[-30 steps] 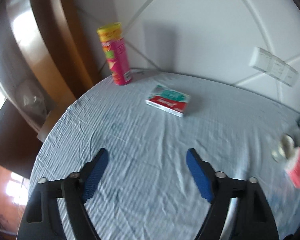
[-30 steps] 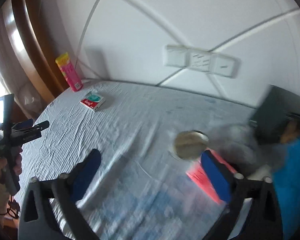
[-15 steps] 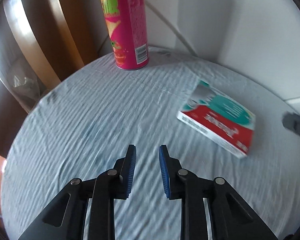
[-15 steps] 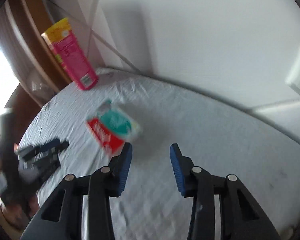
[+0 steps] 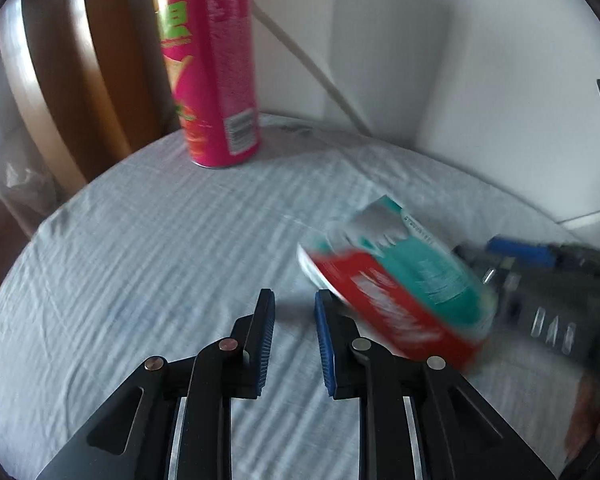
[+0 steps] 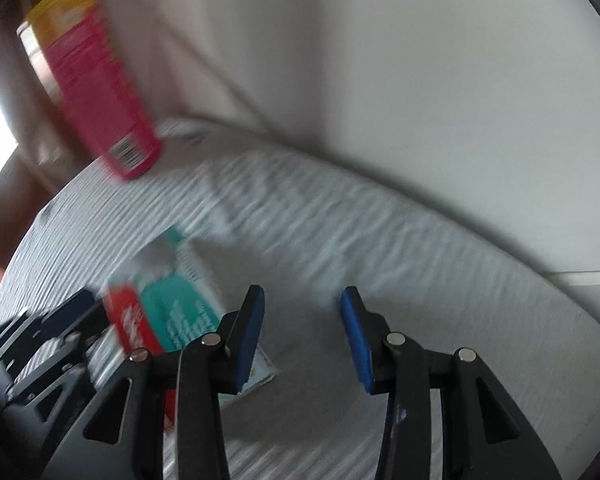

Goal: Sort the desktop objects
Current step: 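Grasp red-teal Tylenol box with left tool while right tool moves toward tape roll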

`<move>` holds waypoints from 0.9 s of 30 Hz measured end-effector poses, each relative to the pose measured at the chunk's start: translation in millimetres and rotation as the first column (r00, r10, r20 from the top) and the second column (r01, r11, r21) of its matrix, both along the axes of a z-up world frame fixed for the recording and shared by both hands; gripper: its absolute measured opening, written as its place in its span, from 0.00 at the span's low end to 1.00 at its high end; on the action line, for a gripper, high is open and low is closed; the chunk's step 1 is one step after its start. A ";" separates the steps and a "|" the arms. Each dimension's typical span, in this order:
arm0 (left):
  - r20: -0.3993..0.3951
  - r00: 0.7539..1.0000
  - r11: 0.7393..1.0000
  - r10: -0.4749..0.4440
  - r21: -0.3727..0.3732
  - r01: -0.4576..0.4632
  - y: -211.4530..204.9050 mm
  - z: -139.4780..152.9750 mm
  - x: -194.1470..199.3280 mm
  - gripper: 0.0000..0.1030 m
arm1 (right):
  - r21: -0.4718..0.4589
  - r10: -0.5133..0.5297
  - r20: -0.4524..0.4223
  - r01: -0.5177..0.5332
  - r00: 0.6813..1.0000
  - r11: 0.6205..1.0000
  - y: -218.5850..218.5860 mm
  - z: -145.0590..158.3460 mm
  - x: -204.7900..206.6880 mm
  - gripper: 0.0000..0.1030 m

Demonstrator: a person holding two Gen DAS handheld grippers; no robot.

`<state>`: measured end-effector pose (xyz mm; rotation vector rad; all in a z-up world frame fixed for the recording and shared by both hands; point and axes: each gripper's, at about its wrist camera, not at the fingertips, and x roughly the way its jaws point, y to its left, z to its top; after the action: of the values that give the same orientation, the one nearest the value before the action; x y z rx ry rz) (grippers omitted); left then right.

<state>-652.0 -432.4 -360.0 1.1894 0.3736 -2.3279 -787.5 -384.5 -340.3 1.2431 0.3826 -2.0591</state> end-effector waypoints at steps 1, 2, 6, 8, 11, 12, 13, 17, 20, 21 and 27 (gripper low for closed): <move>0.005 1.000 1.000 -0.001 -0.013 0.001 3.6 -0.2 2.1 0.17 | 0.006 0.010 0.001 -0.010 1.000 1.000 1.8 -0.6 7.7 0.40; 0.006 1.000 1.000 -0.003 0.000 0.003 6.8 0.2 7.9 0.16 | 0.013 0.019 0.003 -0.019 1.000 1.000 3.8 -1.2 15.6 0.39; 0.021 0.999 0.998 -0.034 0.048 0.033 21.3 1.7 38.5 0.03 | 0.032 0.043 0.027 -0.044 0.999 0.999 17.4 -2.4 46.9 0.39; 0.039 0.997 0.997 -0.064 0.051 0.062 33.2 2.2 61.2 0.02 | 0.039 0.053 0.050 -0.055 0.997 0.998 29.3 0.7 67.4 0.37; 0.063 0.991 0.991 -0.120 0.067 0.116 60.9 1.0 108.4 0.02 | 0.044 0.035 0.098 -0.040 0.995 0.998 62.5 2.2 115.9 0.36; 0.069 0.988 0.989 -0.135 0.073 0.130 68.8 0.9 122.5 0.02 | 0.041 0.025 0.117 -0.030 0.993 0.999 76.5 2.7 134.9 0.36; 0.081 0.985 0.986 -0.153 0.072 0.148 79.3 1.4 137.5 0.02 | 0.034 0.015 0.141 -0.020 0.990 0.999 88.2 4.8 151.1 0.36; 0.127 0.965 0.970 -0.229 0.111 0.215 115.3 7.8 193.2 0.13 | 0.016 -0.047 0.223 0.044 0.974 0.999 140.0 12.6 213.6 0.36; 0.085 0.969 0.967 -0.230 0.136 0.217 121.0 29.4 217.5 0.75 | -0.010 -0.119 0.261 0.126 0.958 0.992 182.0 22.4 245.5 0.36; 0.053 0.975 0.971 -0.218 0.111 0.211 123.8 42.5 224.2 0.87 | -0.024 -0.149 0.272 0.161 0.951 0.987 196.3 27.7 250.9 0.36; 0.015 0.982 0.974 -0.189 0.131 0.186 153.8 73.2 218.8 0.88 | -0.080 -0.245 0.268 0.275 0.932 0.958 252.6 59.1 267.2 0.36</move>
<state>-433.2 -278.7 -286.9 1.3704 0.4236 -2.4764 -520.3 -131.9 -281.2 1.5311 -0.0250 -2.0664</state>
